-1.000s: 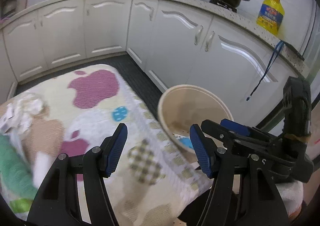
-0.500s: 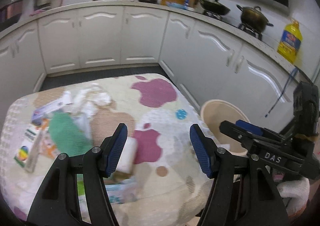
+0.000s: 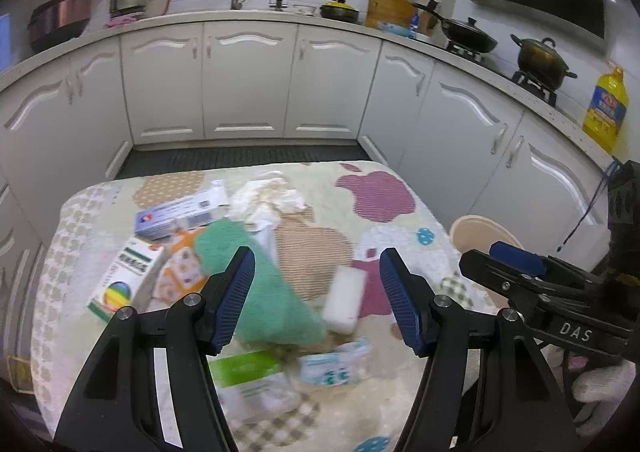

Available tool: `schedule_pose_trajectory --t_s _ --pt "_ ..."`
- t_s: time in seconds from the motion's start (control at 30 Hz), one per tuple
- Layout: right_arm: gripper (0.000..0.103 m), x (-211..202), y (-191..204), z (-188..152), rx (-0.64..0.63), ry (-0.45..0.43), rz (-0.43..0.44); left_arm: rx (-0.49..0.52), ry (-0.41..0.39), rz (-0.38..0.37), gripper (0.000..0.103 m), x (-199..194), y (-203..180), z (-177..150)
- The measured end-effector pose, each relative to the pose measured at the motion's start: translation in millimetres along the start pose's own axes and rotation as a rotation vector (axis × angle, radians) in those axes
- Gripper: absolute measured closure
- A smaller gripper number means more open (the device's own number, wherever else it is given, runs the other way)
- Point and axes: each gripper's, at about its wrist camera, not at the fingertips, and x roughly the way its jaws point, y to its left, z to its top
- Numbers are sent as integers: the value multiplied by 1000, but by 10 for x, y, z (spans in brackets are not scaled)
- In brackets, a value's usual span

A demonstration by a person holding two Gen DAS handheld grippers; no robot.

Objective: Collect trash
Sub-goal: 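Move both tools back over the table toward the green towel, then grasp the green towel with the right tool while the left tool grasps the medicine box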

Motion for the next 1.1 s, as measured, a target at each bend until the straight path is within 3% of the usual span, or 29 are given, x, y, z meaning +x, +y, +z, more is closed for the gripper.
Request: schedule_pose_trajectory --t_s 0.2,0.37,0.57,0.8,1.1 --pt "35 129 266 27 -37 27 43 -31 18 29 39 -25 355 -28" --pt "35 292 508 25 -83 62 86 -82 35 0 39 -79 801 -79" --pt "35 516 798 31 -164 104 131 -123 110 -26 39 -13 1267 -203" --pt "35 841 997 59 -191 157 175 -73 179 8 39 170 1463 -288" --pt "34 1116 1137 22 -235 205 170 -23 225 72 39 468 1641 -289"
